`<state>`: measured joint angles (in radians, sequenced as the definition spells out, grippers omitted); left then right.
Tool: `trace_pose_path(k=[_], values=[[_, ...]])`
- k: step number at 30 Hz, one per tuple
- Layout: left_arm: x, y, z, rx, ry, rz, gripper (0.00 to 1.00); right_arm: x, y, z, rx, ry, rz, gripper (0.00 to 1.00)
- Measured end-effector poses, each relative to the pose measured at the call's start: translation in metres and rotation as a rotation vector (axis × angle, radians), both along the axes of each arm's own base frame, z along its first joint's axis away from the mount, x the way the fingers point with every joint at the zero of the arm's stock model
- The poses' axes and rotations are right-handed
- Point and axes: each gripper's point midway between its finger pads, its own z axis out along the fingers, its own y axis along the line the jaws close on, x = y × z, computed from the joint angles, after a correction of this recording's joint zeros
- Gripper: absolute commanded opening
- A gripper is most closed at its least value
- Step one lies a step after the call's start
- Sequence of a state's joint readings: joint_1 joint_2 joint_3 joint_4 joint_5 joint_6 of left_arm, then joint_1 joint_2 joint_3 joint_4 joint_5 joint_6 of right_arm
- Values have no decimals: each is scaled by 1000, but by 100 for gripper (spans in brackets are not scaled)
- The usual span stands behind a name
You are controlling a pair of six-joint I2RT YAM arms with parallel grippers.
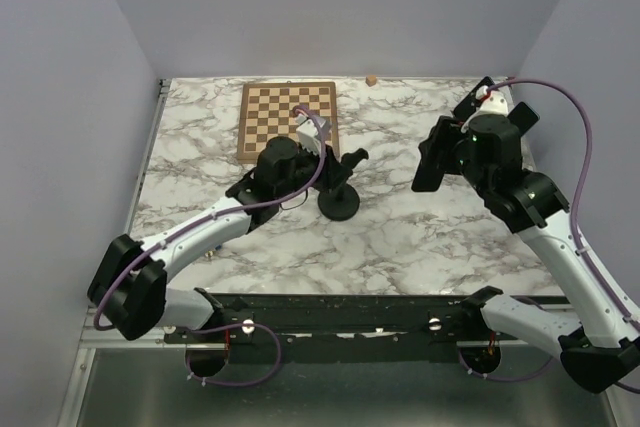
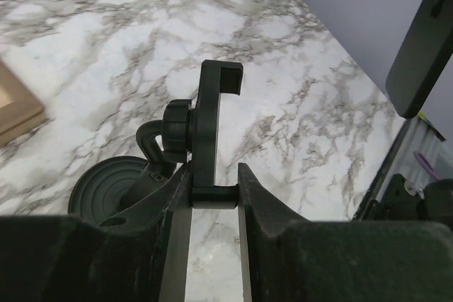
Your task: Remove the phone from the phone stand
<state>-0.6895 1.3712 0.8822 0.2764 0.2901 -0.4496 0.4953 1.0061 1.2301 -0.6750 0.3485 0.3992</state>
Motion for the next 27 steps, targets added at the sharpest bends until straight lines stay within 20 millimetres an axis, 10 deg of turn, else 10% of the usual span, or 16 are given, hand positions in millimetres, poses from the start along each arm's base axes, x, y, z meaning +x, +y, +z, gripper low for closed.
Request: trace_pose_path(k=[15,21,27], values=[[20,154,-4,32,-53,667,0,10,38,-50,17,147,141,1],[22,184,-7,-42,-33,759,0,15,60,-91,4,295,193,1],[20,193,-6,-77,-12,784,62,1,83,-153,-64,503,184,1]])
